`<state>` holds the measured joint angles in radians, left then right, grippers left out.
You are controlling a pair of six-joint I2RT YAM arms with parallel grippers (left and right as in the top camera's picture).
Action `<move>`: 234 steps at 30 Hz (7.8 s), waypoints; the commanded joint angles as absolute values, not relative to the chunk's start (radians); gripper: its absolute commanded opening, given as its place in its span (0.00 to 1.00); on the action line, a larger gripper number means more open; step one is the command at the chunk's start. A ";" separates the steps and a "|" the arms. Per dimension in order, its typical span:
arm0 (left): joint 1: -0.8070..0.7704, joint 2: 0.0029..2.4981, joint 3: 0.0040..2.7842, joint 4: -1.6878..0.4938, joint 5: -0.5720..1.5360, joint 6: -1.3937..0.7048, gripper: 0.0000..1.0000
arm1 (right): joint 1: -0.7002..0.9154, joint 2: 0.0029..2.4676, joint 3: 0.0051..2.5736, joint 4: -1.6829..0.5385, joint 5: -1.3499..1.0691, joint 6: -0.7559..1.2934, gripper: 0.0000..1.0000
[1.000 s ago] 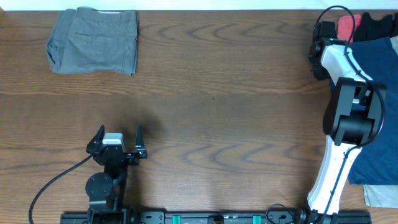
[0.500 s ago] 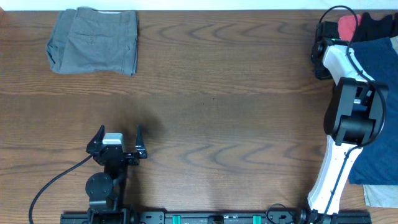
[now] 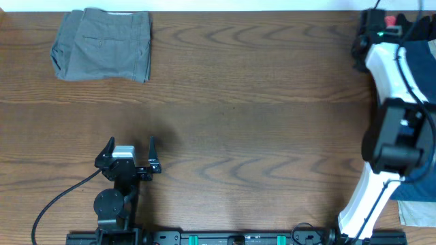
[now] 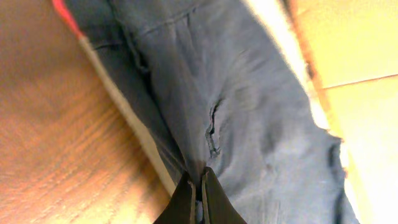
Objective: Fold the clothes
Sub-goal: 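Grasp the top edge of the dark blue shorts with the right gripper, then drag the shorts leftward and lay them flat mid-table, then grasp the shorts' right corner with the right gripper and pull right, then release the shorts and raise the right gripper to the right, then reach the left gripper to the shorts' left edge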
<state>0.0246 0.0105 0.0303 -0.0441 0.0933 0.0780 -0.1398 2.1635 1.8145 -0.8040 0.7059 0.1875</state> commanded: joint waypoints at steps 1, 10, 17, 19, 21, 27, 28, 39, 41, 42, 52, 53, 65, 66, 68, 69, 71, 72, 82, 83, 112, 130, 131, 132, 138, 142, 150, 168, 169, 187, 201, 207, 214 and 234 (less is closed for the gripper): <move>0.029 0.004 0.004 -0.062 0.093 0.070 0.98 | -0.138 2.052 1.833 -0.809 0.686 0.235 0.01; 0.029 0.004 0.004 -0.062 0.093 0.070 0.98 | -0.088 1.937 1.833 -0.881 0.590 0.235 0.01; 0.029 0.004 0.004 -0.062 0.093 0.070 0.98 | 0.022 1.930 1.827 -0.915 0.127 0.228 0.01; 0.029 0.004 0.004 -0.062 0.093 0.070 0.98 | 0.076 1.937 1.818 -0.899 -0.017 0.228 0.01; 0.029 0.004 0.004 -0.062 0.093 0.070 0.98 | 0.145 1.949 1.808 -0.878 -0.119 0.228 0.01; 0.029 0.004 0.004 -0.062 0.093 0.070 0.98 | 0.383 2.013 1.801 -0.884 -0.188 0.233 0.01; 0.029 0.004 0.004 -0.062 0.093 0.070 0.98 | 0.418 2.024 1.801 -0.894 -0.201 0.239 0.01; 0.029 0.004 0.004 -0.062 0.093 0.070 0.98 | 0.746 2.078 1.802 -0.974 -0.397 0.291 0.01; 0.029 0.004 0.004 -0.062 0.093 0.070 0.98 | 0.769 2.078 1.802 -0.993 -0.389 0.291 0.01; 0.029 0.004 0.004 -0.062 0.093 0.070 0.98 | 0.776 2.078 1.802 -1.005 -0.389 0.291 0.04; 0.029 0.004 0.004 -0.062 0.093 0.070 0.98 | 0.704 2.048 1.826 -1.225 -0.244 0.266 0.97; 0.029 0.004 0.004 -0.062 0.093 0.070 0.98 | 0.674 2.028 1.826 -1.250 -0.198 0.281 0.98; 0.029 0.004 0.004 -0.062 0.093 0.070 0.98 | 0.242 1.916 1.800 -1.444 0.140 0.378 0.99; 0.029 0.004 0.004 -0.062 0.093 0.070 0.98 | 0.208 1.916 1.787 -1.443 0.139 0.378 0.99; 0.029 0.004 0.004 -0.062 0.093 0.070 0.98 | 0.137 1.916 1.745 -1.427 0.138 0.378 0.99; 0.029 0.004 0.004 -0.062 0.093 0.070 0.98 | 0.101 1.916 1.713 -1.405 0.130 0.377 0.99; 0.029 0.004 0.004 -0.062 0.093 0.070 0.98 | 0.033 1.916 1.646 -1.356 0.082 0.375 0.99; 0.029 0.004 0.004 -0.062 0.093 0.070 0.98 | 0.008 1.916 1.612 -1.332 0.044 0.359 0.99; 0.029 0.004 0.004 -0.062 0.093 0.070 0.98 | -0.076 1.916 1.282 -1.103 -0.243 0.212 0.99; 0.029 0.004 0.004 -0.062 0.093 0.070 0.98 | -0.071 1.916 1.256 -1.086 -0.243 0.212 0.99; 0.029 0.004 0.004 -0.062 0.093 0.070 0.98 | -0.053 1.916 1.068 -0.470 -0.240 0.227 0.01; 0.029 0.004 0.004 -0.062 0.093 0.070 0.98 | -0.057 1.915 1.213 -0.580 -0.097 0.200 0.99; 0.029 0.004 0.004 -0.062 0.093 0.070 0.98 | -0.059 1.915 1.235 -0.609 -0.097 0.201 0.99; 0.029 0.004 0.004 -0.062 0.093 0.070 0.98 | -0.060 1.915 1.264 -0.644 -0.097 0.201 0.99; 0.029 0.004 0.004 -0.062 0.093 0.070 0.98 | -0.060 1.915 1.449 -0.846 -0.097 0.239 0.99; 0.029 0.004 0.004 -0.062 0.093 0.070 0.98 | -0.078 1.915 1.629 -1.009 -0.035 0.239 0.99; 0.029 0.004 0.004 -0.062 0.093 0.070 0.98 | -0.193 1.915 1.829 -1.131 0.372 0.239 0.99; 0.029 0.004 0.004 -0.062 0.093 0.070 0.98 | -0.334 1.915 1.822 -1.148 0.328 0.239 0.99; 0.029 0.004 0.004 -0.062 0.093 0.070 0.98 | -0.334 1.915 1.822 -1.148 0.328 0.239 0.99; 0.027 0.038 0.130 0.186 0.666 -0.440 0.97 | -0.334 1.915 1.822 -1.148 0.328 0.239 0.99; 0.027 0.976 1.128 -0.831 0.558 0.056 0.98 | -0.334 1.915 1.822 -1.148 0.328 0.239 0.99; 0.028 1.308 1.308 -0.933 0.548 0.071 0.98 | -0.334 1.915 1.822 -1.148 0.328 0.238 0.99; 0.030 1.558 1.308 -0.903 0.549 0.071 0.98 | -0.334 1.915 1.822 -1.148 0.328 0.239 0.99; 0.102 1.917 1.289 -0.900 0.648 0.195 0.98 | -0.334 1.915 1.822 -1.148 0.329 0.239 0.99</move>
<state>0.0814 1.9018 1.2968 -0.8967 0.5770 0.1322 -0.3298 1.9114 1.8168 -1.1473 0.3180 0.2268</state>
